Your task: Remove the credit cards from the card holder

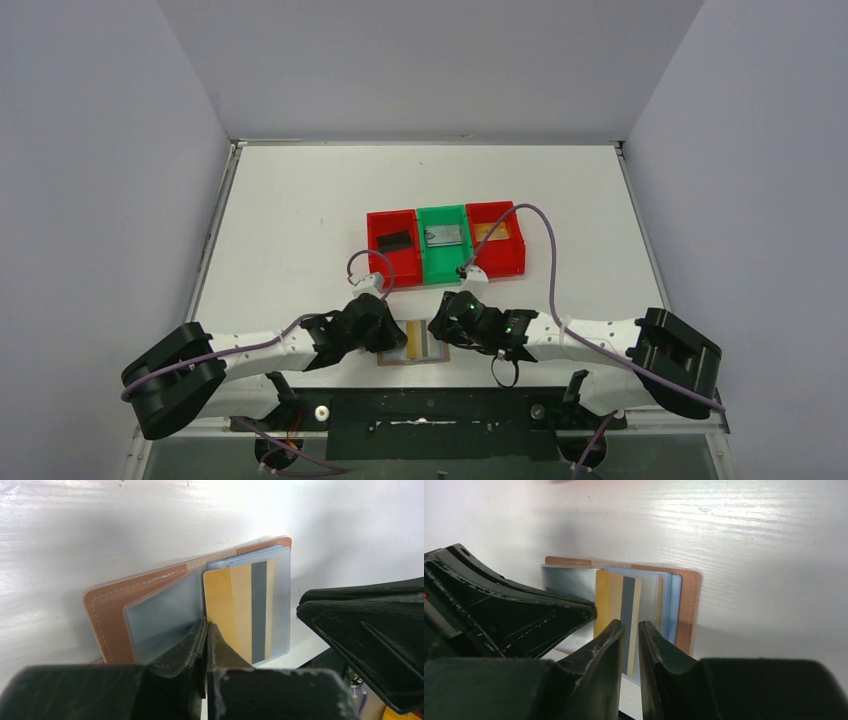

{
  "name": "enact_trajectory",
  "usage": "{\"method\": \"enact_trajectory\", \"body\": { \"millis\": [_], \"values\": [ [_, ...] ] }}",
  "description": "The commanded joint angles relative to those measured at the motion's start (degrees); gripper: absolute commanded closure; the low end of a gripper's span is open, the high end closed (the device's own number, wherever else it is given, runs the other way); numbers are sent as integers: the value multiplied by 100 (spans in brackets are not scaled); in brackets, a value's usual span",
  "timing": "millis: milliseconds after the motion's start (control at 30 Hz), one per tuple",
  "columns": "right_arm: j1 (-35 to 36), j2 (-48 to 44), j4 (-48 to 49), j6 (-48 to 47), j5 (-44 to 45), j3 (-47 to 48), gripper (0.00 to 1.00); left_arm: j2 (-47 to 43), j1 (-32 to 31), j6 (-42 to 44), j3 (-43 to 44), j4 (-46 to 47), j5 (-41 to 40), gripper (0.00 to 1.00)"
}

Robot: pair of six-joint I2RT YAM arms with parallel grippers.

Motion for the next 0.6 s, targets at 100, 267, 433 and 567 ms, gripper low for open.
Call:
{"method": "enact_trajectory", "body": {
  "millis": [100,267,433,567],
  "values": [
    [31,246,752,28,-322,-25,79,-124,1,117,75,-7,-84,100],
    [16,660,602,141,-409,136,81,-129,1,129,109,-7,-83,100],
    [31,712,109,393,-31,117,78,-150,1,120,104,-16,-87,100],
    [34,681,237,411,-185,-2,77,-151,-4,85,68,47,-82,99]
  ]
}}
